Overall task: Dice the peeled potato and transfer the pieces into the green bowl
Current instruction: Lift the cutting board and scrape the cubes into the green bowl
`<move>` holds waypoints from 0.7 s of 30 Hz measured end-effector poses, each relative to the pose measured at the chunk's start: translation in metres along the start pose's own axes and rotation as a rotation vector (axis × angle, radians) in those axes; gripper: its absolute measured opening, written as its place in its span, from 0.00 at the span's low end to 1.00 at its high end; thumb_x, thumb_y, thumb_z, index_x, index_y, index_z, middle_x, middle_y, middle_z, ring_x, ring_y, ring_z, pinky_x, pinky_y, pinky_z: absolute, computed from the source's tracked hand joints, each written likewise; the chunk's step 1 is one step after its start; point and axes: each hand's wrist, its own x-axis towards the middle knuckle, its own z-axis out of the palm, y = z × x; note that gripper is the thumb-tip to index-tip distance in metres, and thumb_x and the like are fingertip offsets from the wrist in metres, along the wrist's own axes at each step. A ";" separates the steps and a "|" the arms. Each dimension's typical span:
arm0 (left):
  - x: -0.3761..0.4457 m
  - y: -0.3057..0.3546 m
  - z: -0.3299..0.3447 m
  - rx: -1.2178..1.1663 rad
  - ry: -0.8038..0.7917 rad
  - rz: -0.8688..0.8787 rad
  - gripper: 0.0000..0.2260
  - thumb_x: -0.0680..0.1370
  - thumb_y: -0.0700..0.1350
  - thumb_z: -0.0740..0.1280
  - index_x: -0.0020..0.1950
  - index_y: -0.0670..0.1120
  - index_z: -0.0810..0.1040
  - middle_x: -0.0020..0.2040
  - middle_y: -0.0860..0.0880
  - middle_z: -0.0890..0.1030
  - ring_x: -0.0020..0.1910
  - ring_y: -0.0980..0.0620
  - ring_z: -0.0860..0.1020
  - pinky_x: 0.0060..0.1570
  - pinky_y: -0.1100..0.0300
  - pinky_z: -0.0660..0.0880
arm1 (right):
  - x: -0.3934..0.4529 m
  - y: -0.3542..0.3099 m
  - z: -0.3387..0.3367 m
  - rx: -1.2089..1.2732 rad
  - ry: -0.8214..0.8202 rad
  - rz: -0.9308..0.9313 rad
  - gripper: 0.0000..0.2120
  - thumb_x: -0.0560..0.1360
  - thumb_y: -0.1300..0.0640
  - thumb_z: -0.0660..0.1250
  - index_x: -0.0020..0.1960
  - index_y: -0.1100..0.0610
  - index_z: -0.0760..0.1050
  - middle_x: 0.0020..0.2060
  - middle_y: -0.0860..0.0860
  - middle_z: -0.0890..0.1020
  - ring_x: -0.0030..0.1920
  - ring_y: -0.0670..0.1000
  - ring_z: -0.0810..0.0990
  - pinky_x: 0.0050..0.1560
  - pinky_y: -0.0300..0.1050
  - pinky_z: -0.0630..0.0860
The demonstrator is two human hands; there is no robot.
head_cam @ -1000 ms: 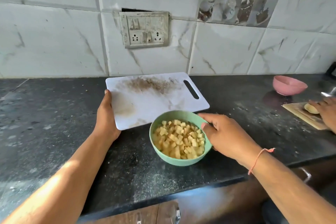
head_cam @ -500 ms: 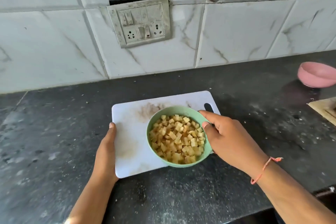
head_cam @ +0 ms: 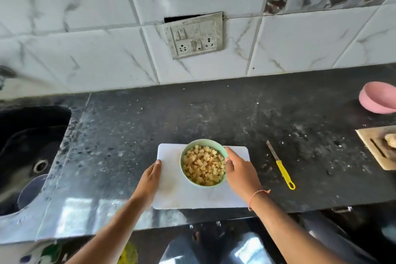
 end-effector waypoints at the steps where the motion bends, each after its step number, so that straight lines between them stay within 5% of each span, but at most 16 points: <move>1: 0.000 -0.005 0.003 0.036 0.031 0.024 0.22 0.88 0.58 0.57 0.55 0.43 0.83 0.46 0.42 0.87 0.43 0.43 0.84 0.47 0.43 0.82 | 0.000 0.001 0.002 0.001 -0.022 0.011 0.22 0.86 0.54 0.55 0.79 0.46 0.66 0.49 0.58 0.85 0.52 0.60 0.80 0.48 0.55 0.77; 4: 0.001 -0.015 0.012 0.164 0.145 0.069 0.22 0.85 0.60 0.56 0.50 0.45 0.81 0.42 0.46 0.85 0.41 0.45 0.81 0.42 0.51 0.76 | -0.002 0.004 0.006 0.002 -0.044 0.047 0.22 0.86 0.55 0.55 0.79 0.46 0.66 0.47 0.58 0.82 0.60 0.62 0.78 0.52 0.55 0.77; 7: -0.002 -0.026 0.021 0.192 0.242 0.063 0.20 0.87 0.55 0.54 0.46 0.46 0.78 0.40 0.46 0.82 0.39 0.46 0.77 0.40 0.51 0.72 | -0.001 0.008 0.006 0.000 -0.045 0.057 0.21 0.86 0.54 0.55 0.79 0.46 0.67 0.42 0.49 0.76 0.54 0.62 0.81 0.51 0.55 0.78; 11: -0.005 -0.040 0.038 0.108 0.318 0.041 0.23 0.81 0.62 0.53 0.44 0.45 0.75 0.39 0.47 0.79 0.38 0.46 0.75 0.40 0.51 0.72 | 0.007 0.015 0.005 -0.009 -0.048 0.042 0.21 0.86 0.53 0.55 0.79 0.46 0.67 0.66 0.63 0.79 0.58 0.61 0.82 0.51 0.53 0.79; 14: -0.006 -0.037 0.049 0.071 0.338 0.071 0.20 0.86 0.57 0.55 0.44 0.45 0.77 0.40 0.47 0.79 0.40 0.45 0.76 0.41 0.51 0.73 | 0.013 0.022 0.002 -0.046 -0.060 0.047 0.22 0.86 0.51 0.54 0.80 0.44 0.65 0.60 0.59 0.83 0.55 0.59 0.82 0.51 0.53 0.79; 18: 0.006 -0.037 0.046 0.214 0.365 0.206 0.17 0.87 0.53 0.58 0.63 0.49 0.85 0.62 0.51 0.84 0.62 0.50 0.81 0.66 0.46 0.77 | 0.014 0.034 0.006 -0.065 -0.127 0.061 0.22 0.86 0.49 0.53 0.80 0.42 0.63 0.47 0.55 0.85 0.48 0.56 0.81 0.46 0.51 0.78; 21: 0.004 -0.023 0.047 0.219 0.235 0.288 0.17 0.89 0.48 0.59 0.73 0.46 0.80 0.70 0.54 0.80 0.69 0.58 0.76 0.69 0.61 0.71 | 0.013 0.038 0.008 -0.074 -0.143 0.044 0.23 0.86 0.48 0.53 0.81 0.42 0.62 0.49 0.55 0.85 0.49 0.57 0.82 0.45 0.50 0.76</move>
